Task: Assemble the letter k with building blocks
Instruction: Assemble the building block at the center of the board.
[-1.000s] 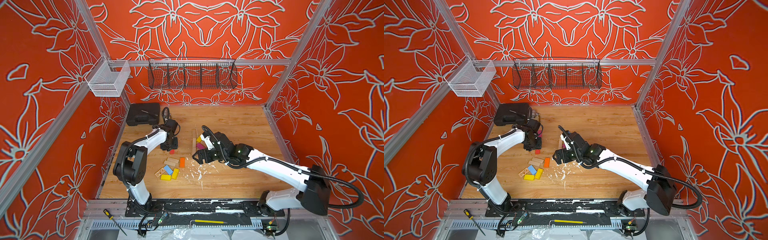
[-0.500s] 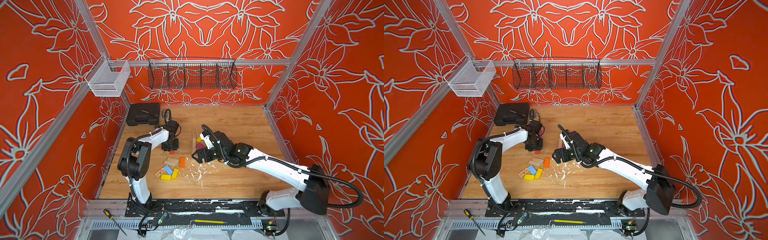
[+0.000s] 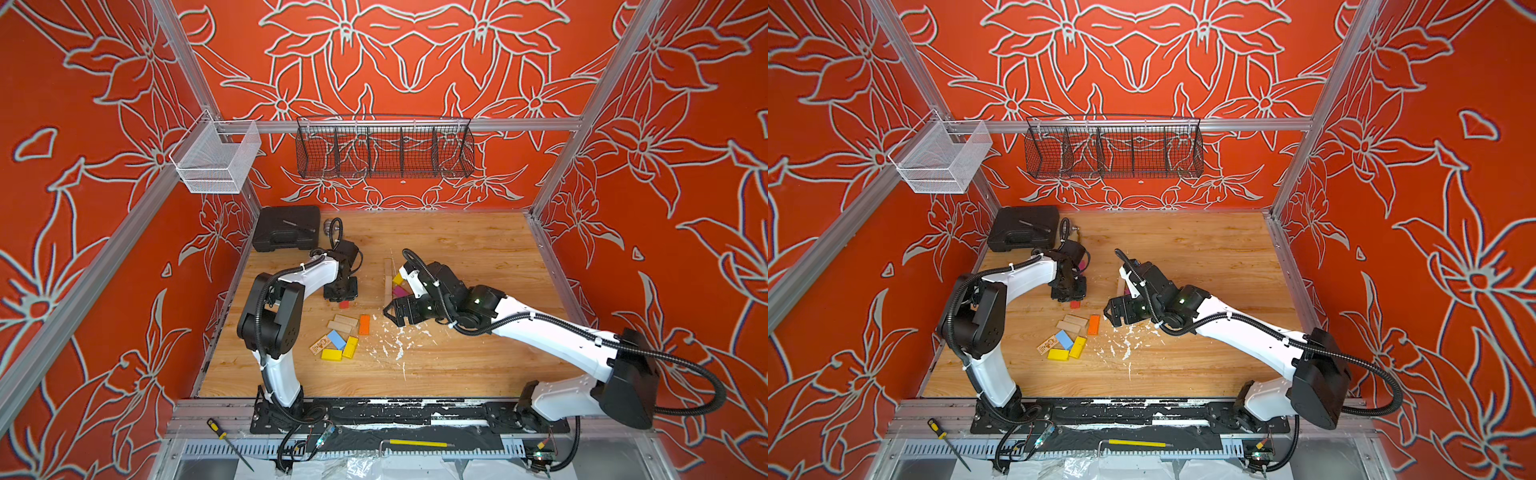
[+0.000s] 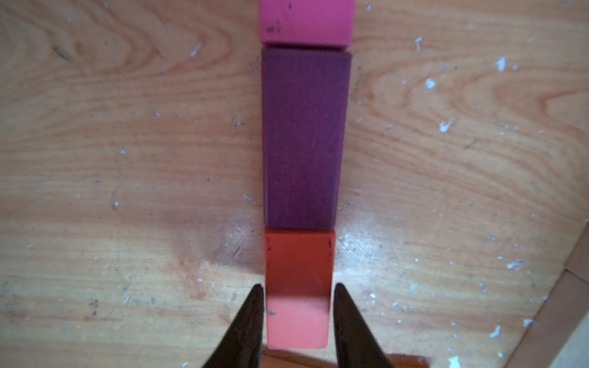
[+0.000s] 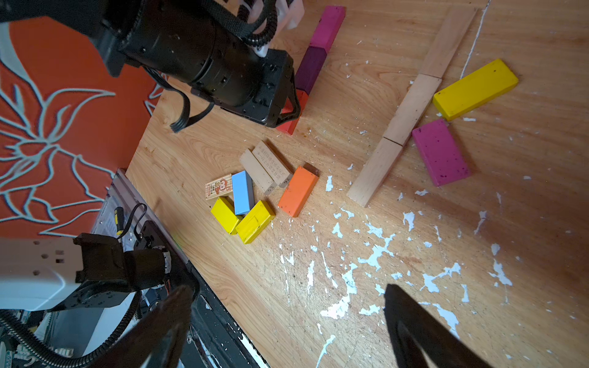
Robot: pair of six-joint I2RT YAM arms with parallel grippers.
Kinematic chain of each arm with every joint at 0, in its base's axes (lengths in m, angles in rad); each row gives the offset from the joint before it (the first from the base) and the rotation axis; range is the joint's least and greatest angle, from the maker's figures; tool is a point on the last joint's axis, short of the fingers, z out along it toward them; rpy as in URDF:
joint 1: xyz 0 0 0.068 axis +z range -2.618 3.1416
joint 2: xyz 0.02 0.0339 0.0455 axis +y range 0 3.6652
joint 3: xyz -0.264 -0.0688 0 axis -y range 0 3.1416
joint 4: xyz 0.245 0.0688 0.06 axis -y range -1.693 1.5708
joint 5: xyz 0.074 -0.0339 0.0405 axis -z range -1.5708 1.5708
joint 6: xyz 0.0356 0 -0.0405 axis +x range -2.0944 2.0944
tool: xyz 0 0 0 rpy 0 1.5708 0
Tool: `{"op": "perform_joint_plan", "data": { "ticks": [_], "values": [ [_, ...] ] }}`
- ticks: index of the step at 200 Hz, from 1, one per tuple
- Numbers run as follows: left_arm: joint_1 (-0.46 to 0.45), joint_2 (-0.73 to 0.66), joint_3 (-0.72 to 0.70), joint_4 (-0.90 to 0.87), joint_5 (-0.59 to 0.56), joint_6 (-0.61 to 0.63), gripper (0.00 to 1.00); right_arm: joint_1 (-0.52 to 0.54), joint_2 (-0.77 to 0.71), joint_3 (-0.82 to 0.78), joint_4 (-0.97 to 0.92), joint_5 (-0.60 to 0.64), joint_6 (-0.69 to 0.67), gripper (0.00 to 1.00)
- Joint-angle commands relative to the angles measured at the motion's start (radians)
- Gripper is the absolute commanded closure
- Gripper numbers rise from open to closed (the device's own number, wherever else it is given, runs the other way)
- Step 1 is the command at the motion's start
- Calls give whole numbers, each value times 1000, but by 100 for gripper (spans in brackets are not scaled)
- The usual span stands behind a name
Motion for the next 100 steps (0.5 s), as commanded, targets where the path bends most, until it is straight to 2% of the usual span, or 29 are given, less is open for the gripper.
{"op": "perform_joint_plan", "data": {
  "ticks": [1, 100],
  "values": [
    [8, 14, 23, -17, -7, 10, 65, 5, 10, 27, -13, 14, -1, 4],
    [8, 25, 28, -17, -9, 15, 66, 6, 12, 30, -14, 14, 0, 4]
  ]
}}
